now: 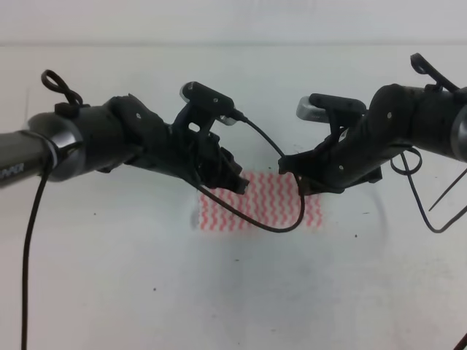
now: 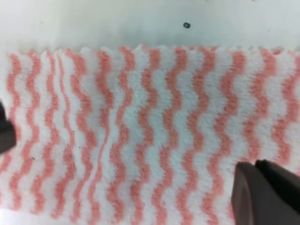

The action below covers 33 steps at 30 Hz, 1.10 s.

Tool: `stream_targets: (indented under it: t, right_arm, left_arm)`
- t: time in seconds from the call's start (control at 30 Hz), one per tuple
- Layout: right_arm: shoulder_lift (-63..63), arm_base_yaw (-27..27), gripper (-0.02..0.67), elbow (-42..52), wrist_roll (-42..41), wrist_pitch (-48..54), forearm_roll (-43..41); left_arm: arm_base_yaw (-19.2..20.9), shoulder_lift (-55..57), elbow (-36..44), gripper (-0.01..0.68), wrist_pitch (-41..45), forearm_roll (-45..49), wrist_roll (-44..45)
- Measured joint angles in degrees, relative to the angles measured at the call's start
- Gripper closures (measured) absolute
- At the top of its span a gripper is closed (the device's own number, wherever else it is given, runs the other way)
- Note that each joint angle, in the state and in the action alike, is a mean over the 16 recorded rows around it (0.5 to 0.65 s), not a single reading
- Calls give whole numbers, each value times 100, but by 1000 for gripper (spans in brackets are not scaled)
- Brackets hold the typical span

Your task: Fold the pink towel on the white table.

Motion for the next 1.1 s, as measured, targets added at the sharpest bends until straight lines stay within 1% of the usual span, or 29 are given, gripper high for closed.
stream_targets:
  t: [0.37, 0.47, 0.57, 1.1]
  right_arm:
    - [0, -220, 349, 0, 73, 186, -113]
    - [0, -276, 302, 0, 93, 236, -133]
    - [3, -302, 290, 0, 101, 260, -142]
    - [7, -309, 289, 0, 124, 196, 59]
  left_arm:
    - [0, 153, 0, 678, -187, -359, -15]
    - [0, 201, 0, 678, -231, -419, -9]
    - [0, 242, 0, 678, -282, -443, -2]
    - [0, 321, 0, 678, -313, -866, 114]
